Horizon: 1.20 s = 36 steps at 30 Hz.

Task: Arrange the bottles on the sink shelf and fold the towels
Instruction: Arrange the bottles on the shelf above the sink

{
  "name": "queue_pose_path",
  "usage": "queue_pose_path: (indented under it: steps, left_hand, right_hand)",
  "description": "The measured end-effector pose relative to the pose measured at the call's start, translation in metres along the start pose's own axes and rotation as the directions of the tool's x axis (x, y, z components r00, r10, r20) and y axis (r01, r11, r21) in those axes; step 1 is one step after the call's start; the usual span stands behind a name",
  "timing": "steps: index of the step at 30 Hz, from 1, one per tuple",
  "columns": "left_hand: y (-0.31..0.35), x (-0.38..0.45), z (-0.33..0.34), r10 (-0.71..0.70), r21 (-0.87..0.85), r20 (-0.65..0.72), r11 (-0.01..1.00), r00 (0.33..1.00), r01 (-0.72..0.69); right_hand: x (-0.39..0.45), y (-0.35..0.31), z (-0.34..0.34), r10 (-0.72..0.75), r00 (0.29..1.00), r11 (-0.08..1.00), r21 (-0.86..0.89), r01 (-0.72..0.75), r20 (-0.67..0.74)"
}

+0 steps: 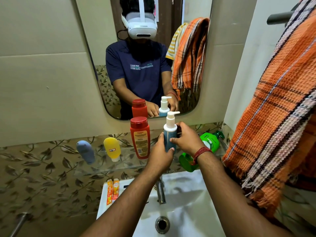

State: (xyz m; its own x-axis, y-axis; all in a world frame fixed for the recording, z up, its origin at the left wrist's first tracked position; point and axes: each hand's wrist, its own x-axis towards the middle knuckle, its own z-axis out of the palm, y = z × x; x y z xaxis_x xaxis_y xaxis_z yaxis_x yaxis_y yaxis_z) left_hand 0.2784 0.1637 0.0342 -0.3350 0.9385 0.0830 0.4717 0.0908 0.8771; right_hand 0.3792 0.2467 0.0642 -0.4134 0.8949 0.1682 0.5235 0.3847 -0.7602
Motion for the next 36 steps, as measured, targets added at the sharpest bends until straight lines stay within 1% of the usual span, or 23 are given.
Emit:
queue_pose_path:
  steps: [10, 15, 29, 34, 36]
  left_hand:
    - [0.005, -0.003, 0.002, -0.008, -0.019, -0.001, 1.0, 1.0, 0.008]
    - [0.008, -0.005, 0.004, -0.018, -0.013, -0.02, 1.0, 1.0, 0.018]
    - [0.008, -0.005, 0.0, -0.053, -0.022, 0.008, 0.998, 0.999, 0.053]
    - [0.004, -0.007, 0.0, -0.054, 0.036, 0.005, 0.998, 0.999, 0.054]
    - [0.001, -0.014, 0.0, -0.048, 0.078, -0.035, 0.996, 0.998, 0.051]
  right_hand:
    - [-0.004, 0.002, 0.003, -0.04, 0.999, 0.999, -0.03, 0.039, -0.021]
    - [-0.002, 0.004, 0.003, -0.029, 1.0, 1.0, 0.002, 0.029, 0.003]
    - [-0.002, 0.005, 0.004, -0.002, 1.0, 0.999, 0.04, 0.001, 0.023]
    - [-0.006, 0.004, 0.0, 0.035, 0.997, 0.996, 0.074, -0.04, 0.071]
    - [-0.01, 0.002, -0.011, 0.066, 0.997, 0.994, 0.086, -0.07, 0.044]
